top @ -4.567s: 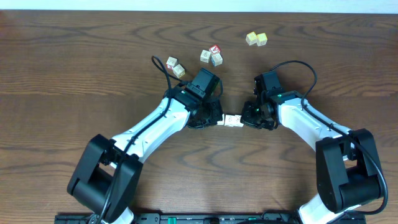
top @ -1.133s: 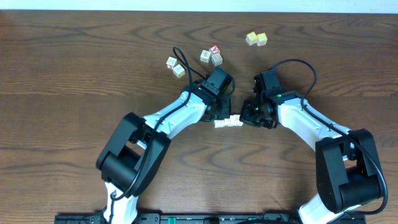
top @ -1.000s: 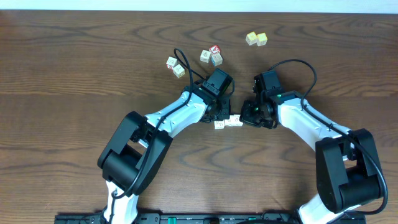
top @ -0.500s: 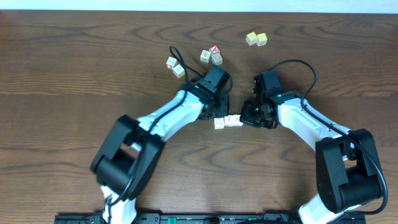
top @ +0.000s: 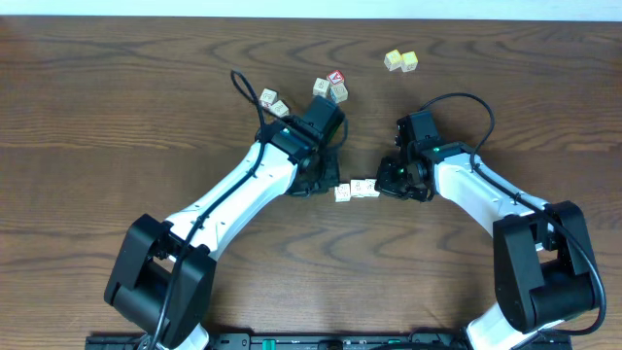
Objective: Lift 3 blocks
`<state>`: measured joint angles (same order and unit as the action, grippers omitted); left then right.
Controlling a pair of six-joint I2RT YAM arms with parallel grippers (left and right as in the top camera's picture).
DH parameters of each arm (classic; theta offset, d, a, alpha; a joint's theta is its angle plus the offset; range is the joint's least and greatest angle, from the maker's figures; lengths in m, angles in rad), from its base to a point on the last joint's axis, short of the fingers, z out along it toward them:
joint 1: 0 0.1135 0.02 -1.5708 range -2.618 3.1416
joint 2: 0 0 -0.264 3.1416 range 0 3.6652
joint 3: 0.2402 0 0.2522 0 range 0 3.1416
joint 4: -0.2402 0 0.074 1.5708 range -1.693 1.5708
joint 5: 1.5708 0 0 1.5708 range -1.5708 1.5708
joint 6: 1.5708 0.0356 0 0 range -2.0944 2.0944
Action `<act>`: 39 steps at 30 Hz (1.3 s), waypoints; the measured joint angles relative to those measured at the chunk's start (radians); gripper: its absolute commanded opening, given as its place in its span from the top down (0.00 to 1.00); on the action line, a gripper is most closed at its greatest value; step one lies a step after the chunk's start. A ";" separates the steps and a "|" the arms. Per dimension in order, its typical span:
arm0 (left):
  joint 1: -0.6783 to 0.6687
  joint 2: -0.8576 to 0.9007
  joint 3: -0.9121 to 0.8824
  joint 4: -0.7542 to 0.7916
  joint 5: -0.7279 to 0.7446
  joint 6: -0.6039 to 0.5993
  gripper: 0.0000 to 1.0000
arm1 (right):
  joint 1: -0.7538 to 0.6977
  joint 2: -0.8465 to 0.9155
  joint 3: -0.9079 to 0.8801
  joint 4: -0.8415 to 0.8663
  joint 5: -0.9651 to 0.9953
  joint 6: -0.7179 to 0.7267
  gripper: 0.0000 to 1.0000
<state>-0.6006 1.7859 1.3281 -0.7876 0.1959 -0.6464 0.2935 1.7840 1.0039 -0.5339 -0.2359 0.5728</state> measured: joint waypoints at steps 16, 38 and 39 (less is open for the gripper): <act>0.002 0.000 -0.224 0.218 0.124 -0.116 0.93 | 0.000 0.000 0.000 -0.003 0.000 0.000 0.99; -0.062 0.011 -0.271 0.408 0.151 -0.200 0.93 | 0.000 0.000 0.000 -0.004 0.000 0.000 0.99; -0.061 0.017 -0.271 0.409 0.151 -0.203 0.93 | 0.000 0.000 0.000 -0.004 0.000 0.000 0.99</act>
<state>-0.6621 1.8027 1.0569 -0.3782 0.3470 -0.8497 0.2935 1.7840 1.0035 -0.5381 -0.2359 0.5724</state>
